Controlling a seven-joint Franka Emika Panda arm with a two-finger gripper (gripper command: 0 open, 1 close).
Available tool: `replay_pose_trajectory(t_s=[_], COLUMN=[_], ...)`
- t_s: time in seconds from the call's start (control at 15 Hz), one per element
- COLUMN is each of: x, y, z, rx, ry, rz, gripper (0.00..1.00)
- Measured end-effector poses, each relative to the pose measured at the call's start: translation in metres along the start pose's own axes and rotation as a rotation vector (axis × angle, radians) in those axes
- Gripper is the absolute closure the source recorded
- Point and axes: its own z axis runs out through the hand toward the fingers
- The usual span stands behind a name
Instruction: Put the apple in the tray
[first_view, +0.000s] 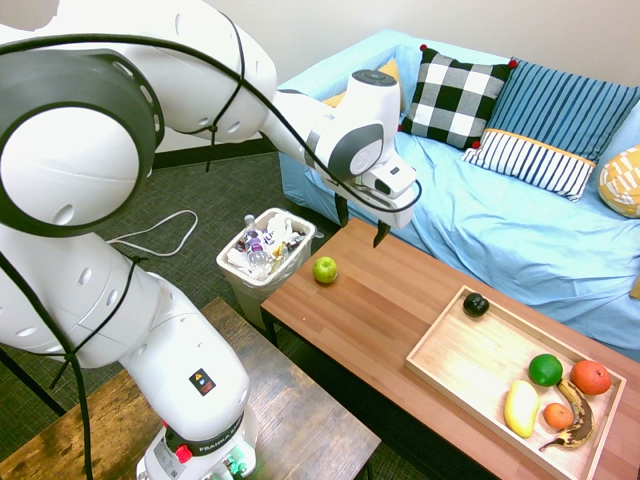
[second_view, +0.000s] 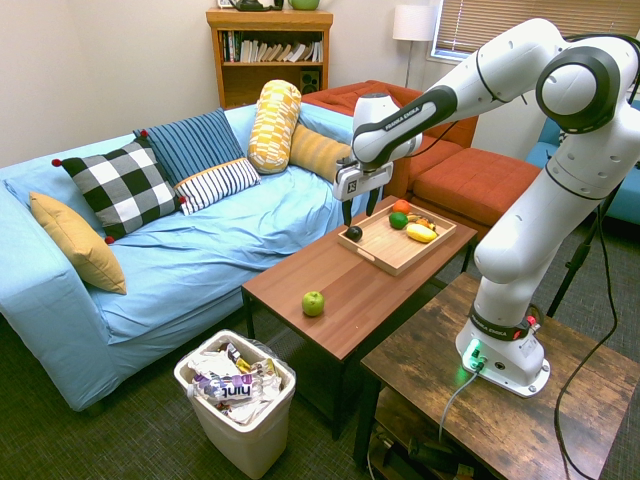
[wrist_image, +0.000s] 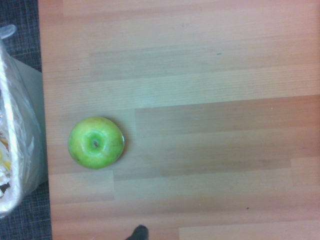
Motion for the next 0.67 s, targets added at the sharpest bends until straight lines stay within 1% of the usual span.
replay_pose_trajectory(t_s=[0.2, 0.33, 0.67], x=[-0.002, -0.012, -0.046], y=[-0.006, -0.024, -0.061], z=[0.009, 0.033, 0.098], rx=[-0.001, -0.001, -0.02], ry=[0.001, 0.001, -0.042], rz=[-0.005, 0.004, 0.015], gripper=[0.0, 0.0, 0.0])
